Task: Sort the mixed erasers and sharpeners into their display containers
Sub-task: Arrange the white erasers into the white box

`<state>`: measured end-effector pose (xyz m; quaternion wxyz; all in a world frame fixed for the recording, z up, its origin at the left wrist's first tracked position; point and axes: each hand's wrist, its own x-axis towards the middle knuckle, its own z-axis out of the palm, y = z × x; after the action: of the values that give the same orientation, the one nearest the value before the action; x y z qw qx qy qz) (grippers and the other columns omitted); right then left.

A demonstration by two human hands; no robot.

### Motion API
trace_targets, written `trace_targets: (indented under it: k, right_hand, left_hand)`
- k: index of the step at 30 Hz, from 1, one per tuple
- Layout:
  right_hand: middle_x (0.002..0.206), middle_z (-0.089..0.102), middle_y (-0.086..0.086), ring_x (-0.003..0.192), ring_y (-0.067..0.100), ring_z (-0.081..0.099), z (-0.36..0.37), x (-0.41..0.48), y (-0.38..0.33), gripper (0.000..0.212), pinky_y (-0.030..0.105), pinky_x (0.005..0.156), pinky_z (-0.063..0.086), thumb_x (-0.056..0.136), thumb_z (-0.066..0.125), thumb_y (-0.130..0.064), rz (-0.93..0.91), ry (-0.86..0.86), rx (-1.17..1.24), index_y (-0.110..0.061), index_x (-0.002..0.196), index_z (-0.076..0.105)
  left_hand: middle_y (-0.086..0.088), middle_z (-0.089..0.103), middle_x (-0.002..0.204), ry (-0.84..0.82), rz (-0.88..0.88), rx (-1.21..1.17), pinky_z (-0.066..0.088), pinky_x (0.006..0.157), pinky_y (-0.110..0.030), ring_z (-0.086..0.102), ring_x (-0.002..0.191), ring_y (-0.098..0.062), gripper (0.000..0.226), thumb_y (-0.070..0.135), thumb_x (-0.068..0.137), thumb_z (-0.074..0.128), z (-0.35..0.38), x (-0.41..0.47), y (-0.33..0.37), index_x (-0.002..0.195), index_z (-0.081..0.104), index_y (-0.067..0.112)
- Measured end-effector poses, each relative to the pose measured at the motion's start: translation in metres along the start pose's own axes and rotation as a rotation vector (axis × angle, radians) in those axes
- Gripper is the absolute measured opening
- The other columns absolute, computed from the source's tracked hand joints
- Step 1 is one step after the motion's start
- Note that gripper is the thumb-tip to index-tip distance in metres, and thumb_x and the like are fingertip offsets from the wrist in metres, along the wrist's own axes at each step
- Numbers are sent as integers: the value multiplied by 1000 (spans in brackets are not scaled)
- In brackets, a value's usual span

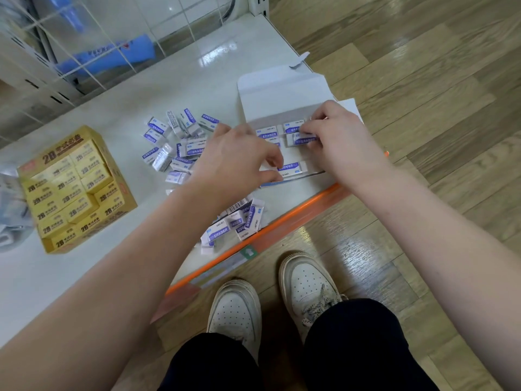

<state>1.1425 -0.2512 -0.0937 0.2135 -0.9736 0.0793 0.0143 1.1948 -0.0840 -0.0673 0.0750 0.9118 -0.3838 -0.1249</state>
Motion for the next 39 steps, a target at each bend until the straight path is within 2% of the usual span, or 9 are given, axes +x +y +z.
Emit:
trace_targets:
  k: [6,11,17,20,27,29,32,34,39]
  right_hand:
    - [109,60,10,103,29,54,0,5,-2,28,37,84,44,84,59,-16,46,59,-33,-19,110,67]
    - [100,69,6,100,27,59,6,6,0,22,37,84,47,84,62,-19,47,98,37,-17,104,68]
    - [89,67,9,79,18,61,-1,-6,2,22,20,75,43,86,56,-20,-105,233,300,-8,98,71]
    - [92,67,5,77,14,60,-1,-14,1,33,25,78,50,81,64,-29,-159,149,343,-10,107,69]
    - [94,64,-3,85,7,61,-8,-10,-6,29,15,83,47,85,65,-13,0,114,548,-19,113,66]
    - [99,64,-2,84,8,63,-7,-10,-7,29,16,85,47,87,62,-12,18,110,615,-22,114,66]
    - [97,59,-3,85,3,59,-6,-9,-9,34,10,84,44,88,56,-3,-10,128,610,-22,115,65]
    - [95,57,-4,82,-1,56,-5,-10,-10,35,6,81,40,88,58,-3,-14,145,596,-22,117,64]
    - [83,63,-13,72,7,64,-6,-14,-13,37,17,76,49,81,71,-14,28,190,764,-31,109,53]
  left_hand:
    - [15,64,101,-36,29,105,27,92,-32,45,110,-12,26,48,86,59,4,10,-2,109,63,37]
    - [19,66,93,-21,15,36,28,90,-31,47,103,-9,25,40,87,57,7,11,-5,111,63,37]
    - [14,60,82,220,-56,-224,44,91,-36,59,87,-16,22,26,81,64,6,0,-4,102,70,26]
    - [11,63,84,286,-76,-256,45,91,-41,61,86,-17,25,32,79,63,3,-1,-4,102,70,24]
    - [25,53,73,360,-101,-325,45,90,-41,60,82,-13,23,39,76,65,9,0,0,95,68,25]
    - [25,54,72,357,-87,-356,45,90,-33,58,78,-8,23,40,76,69,10,-1,2,91,68,24]
    - [25,57,71,321,-148,-528,38,75,-4,56,73,0,14,34,80,72,9,0,5,85,65,24]
    - [20,63,78,312,-192,-695,42,75,-6,58,75,4,13,30,82,72,6,2,6,90,64,23]
    - [15,66,86,243,-216,-903,50,82,-14,65,84,-2,16,20,84,70,1,6,8,98,64,25]
